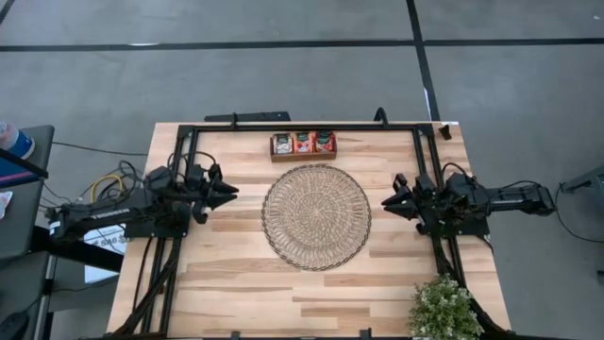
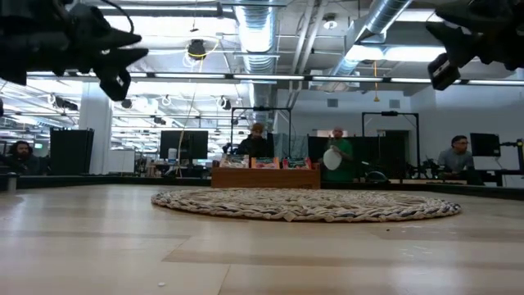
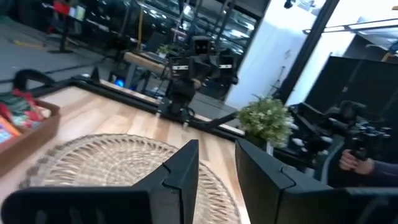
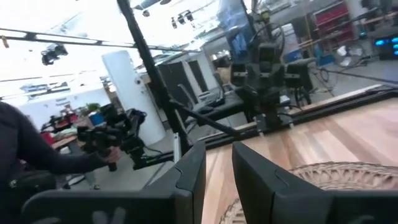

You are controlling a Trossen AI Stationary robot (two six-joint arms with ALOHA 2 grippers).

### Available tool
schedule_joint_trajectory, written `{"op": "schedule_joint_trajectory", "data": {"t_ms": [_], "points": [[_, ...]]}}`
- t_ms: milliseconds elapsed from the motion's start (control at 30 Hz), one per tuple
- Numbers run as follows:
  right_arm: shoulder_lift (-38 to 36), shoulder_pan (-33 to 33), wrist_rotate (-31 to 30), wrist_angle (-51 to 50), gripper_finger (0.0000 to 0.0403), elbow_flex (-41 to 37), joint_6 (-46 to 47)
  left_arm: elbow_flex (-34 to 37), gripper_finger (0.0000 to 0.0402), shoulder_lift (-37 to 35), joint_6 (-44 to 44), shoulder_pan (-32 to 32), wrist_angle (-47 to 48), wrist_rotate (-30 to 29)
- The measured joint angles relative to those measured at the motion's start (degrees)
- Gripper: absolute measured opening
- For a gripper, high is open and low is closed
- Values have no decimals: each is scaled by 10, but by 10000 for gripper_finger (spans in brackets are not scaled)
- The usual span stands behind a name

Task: Pick & Place Tea
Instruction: Return to Home Position

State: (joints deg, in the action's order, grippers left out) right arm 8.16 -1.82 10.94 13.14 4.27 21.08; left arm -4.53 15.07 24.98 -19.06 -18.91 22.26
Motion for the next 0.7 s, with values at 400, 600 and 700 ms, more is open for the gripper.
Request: {"op": "schedule_joint_trajectory", "data": {"t_ms": [400,600,700], "points": [[2,40,-68,-53,70,0,-19,41,97,0,-41,8,-22,-76],[-4,37,-72,-50,70,0,-8,42,97,-23,-41,8,-23,-76],[-2,23,-113,-51,70,0,-29,43,97,-30,-42,8,-22,-76]]}}
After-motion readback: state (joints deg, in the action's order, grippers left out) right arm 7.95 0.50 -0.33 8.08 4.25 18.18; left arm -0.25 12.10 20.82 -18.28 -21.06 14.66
